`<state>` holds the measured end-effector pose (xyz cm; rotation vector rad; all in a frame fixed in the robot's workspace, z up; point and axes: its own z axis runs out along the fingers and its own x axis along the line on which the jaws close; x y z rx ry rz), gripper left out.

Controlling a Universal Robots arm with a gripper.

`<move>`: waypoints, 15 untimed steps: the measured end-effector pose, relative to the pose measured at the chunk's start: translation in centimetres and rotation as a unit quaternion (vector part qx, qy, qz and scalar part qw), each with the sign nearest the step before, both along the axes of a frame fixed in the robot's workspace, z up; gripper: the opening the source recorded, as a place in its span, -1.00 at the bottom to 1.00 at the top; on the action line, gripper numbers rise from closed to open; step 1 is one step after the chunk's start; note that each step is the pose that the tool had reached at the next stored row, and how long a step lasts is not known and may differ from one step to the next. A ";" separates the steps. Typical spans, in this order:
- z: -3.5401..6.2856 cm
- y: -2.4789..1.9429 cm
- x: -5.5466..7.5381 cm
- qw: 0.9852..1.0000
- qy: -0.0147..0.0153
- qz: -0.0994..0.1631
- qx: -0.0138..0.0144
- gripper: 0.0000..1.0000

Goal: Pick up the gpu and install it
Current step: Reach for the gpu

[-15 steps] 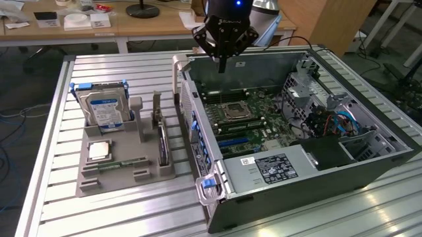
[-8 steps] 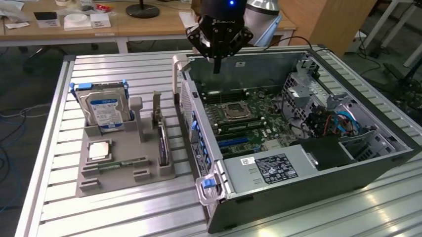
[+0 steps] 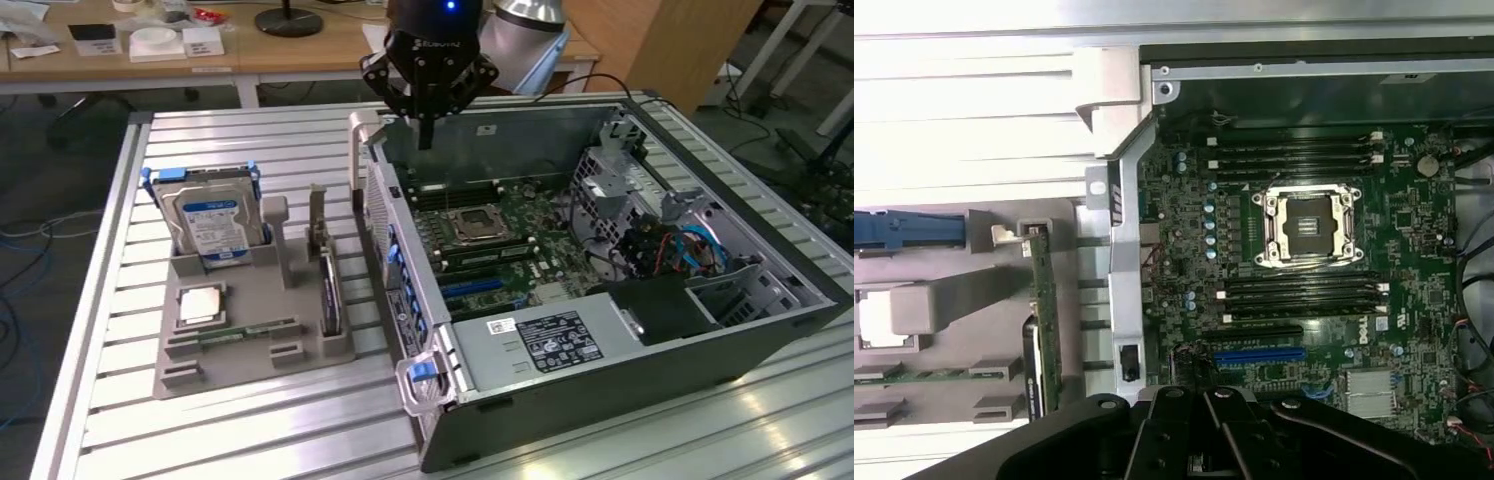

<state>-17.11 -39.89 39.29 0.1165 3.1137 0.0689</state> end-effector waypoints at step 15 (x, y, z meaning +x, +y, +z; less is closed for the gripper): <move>-0.01 0.00 -2.6 1.000 0.000 0.000 0.000 -0.79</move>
